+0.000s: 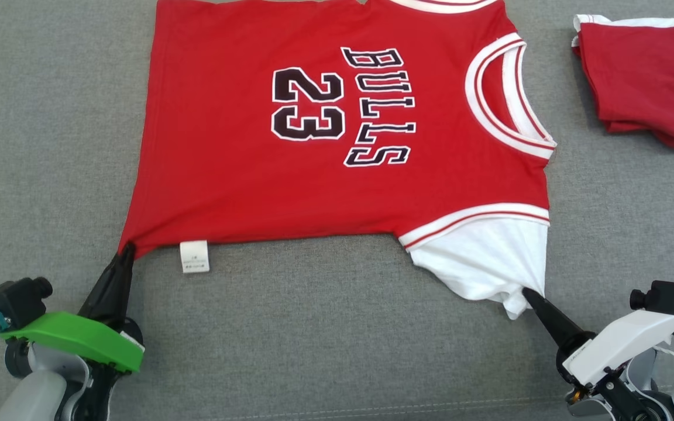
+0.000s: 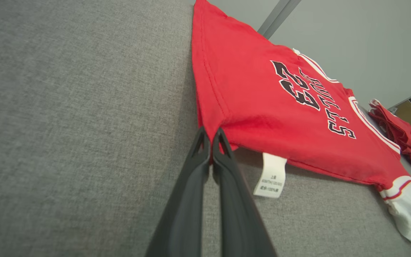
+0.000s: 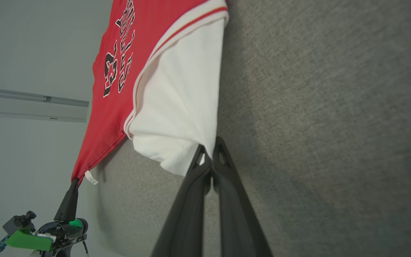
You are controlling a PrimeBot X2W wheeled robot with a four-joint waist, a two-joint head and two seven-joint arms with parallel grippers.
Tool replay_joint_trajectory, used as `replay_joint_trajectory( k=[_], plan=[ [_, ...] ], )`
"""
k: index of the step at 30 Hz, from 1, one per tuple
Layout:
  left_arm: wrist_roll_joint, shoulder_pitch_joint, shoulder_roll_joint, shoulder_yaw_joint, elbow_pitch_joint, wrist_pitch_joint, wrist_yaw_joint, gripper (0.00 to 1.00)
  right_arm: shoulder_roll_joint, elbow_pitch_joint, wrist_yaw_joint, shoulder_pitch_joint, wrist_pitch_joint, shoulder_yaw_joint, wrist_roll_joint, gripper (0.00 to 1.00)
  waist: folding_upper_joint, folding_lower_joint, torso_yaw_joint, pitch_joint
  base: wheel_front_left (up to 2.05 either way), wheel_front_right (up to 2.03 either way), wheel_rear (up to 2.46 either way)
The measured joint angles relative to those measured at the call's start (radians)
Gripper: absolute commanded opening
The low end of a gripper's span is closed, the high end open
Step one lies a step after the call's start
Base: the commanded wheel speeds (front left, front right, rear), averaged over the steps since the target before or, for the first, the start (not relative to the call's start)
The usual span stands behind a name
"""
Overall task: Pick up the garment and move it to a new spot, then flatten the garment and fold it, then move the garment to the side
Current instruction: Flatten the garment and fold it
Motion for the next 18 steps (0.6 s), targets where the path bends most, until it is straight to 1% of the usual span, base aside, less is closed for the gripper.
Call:
replay_joint_trajectory(
  k=[3, 9, 10, 11, 13, 15, 16, 17, 18],
  plan=[
    [0.003, 0.022, 0.005, -0.012, 0.033, 0.003, 0.000, 0.00, -0.009, 0.033, 0.000, -0.004, 0.005, 0.005, -0.025, 0.00, 0.0000, 0.0000, -0.009, -0.005, 0.00, 0.00, 0.00],
    [-0.016, 0.022, -0.020, -0.027, 0.053, 0.021, 0.000, 0.00, -0.016, 0.076, 0.000, -0.024, 0.003, 0.002, -0.049, 0.00, 0.0000, -0.0001, -0.020, -0.008, 0.00, 0.00, 0.00],
    [-0.018, 0.022, -0.023, -0.030, 0.058, 0.021, 0.000, 0.00, -0.020, 0.085, 0.000, -0.034, 0.003, 0.002, -0.058, 0.06, 0.0000, 0.0000, -0.021, -0.007, 0.00, 0.00, 0.00],
    [-0.019, 0.021, -0.026, -0.034, 0.061, 0.023, 0.000, 0.00, -0.026, 0.092, 0.000, -0.045, 0.002, 0.005, -0.069, 0.21, 0.0000, 0.0000, -0.022, -0.007, 0.00, 0.00, 0.00],
    [-0.019, 0.019, -0.027, -0.037, 0.065, 0.024, 0.000, 0.00, -0.045, 0.100, 0.001, -0.069, 0.002, 0.022, -0.103, 0.33, 0.0000, 0.0000, -0.025, -0.005, 0.00, 0.00, 0.00],
    [-0.019, 0.013, -0.030, -0.039, 0.080, 0.025, 0.000, 0.00, -0.054, 0.110, 0.009, -0.093, -0.016, 0.032, -0.140, 0.58, 0.0000, 0.0000, -0.029, -0.003, 0.00, 0.00, 0.00],
    [-0.020, 0.010, -0.032, -0.039, 0.087, 0.025, 0.000, 0.00, -0.058, 0.115, 0.009, -0.103, -0.021, 0.033, -0.150, 0.85, 0.0000, 0.0000, -0.030, -0.003, 0.00, 0.00, 0.00],
    [-0.020, 0.005, -0.033, -0.042, 0.092, 0.025, 0.000, 0.02, -0.062, 0.120, 0.009, -0.111, -0.027, 0.036, -0.162, 0.99, 0.0000, 0.0000, -0.031, -0.002, 0.00, 0.00, 0.00],
    [-0.017, -0.002, -0.032, -0.045, 0.097, 0.025, 0.000, 0.06, -0.062, 0.125, 0.009, -0.118, -0.032, 0.039, -0.169, 1.00, 0.0000, 0.0000, -0.031, -0.002, 0.00, 0.00, 0.00]
  ],
)
